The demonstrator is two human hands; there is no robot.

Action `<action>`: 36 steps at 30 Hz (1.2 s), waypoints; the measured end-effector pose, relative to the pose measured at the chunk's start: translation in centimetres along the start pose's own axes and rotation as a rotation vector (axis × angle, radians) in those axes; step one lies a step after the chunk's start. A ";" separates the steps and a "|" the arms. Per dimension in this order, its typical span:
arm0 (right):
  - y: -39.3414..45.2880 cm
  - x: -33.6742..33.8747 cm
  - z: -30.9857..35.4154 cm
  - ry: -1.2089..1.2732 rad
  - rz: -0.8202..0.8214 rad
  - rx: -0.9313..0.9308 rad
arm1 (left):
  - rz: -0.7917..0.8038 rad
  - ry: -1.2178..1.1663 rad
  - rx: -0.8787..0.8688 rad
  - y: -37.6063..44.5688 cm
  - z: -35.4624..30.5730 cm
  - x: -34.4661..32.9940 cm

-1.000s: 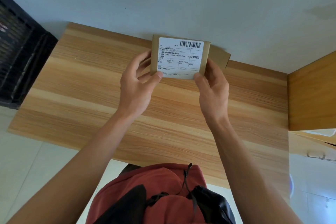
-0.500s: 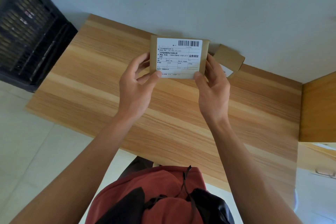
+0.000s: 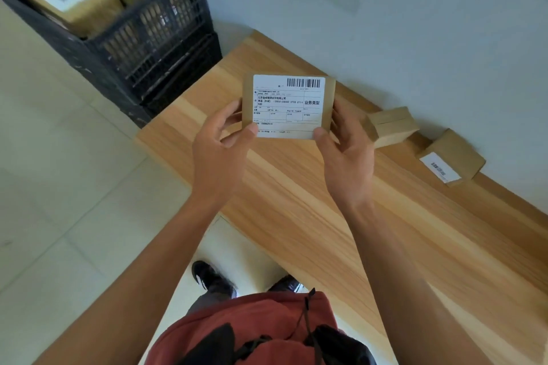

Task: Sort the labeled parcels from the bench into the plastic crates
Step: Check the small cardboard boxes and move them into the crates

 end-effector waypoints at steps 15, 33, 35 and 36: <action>-1.2 -31.2 8.5 -0.038 0.383 0.093 | -0.336 0.035 -0.081 5.3 2.0 31.0; 9.3 -50.8 9.9 0.071 0.529 0.097 | -0.486 0.105 -0.027 18.9 3.1 44.1; 11.7 -52.7 10.2 0.079 0.532 0.094 | -0.493 0.123 -0.031 21.6 2.5 44.9; 12.8 -53.7 10.4 0.085 0.538 0.095 | -0.502 0.128 -0.037 22.8 2.2 45.3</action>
Point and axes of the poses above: each hand's wrist, its own y-axis towards the middle knuckle, its own x-axis out of the back of the hand, z = x × y, the point moved 8 cm from there along y, towards the middle knuckle, and after that the axes turned 3 degrees about x, right-handed, at the moved point
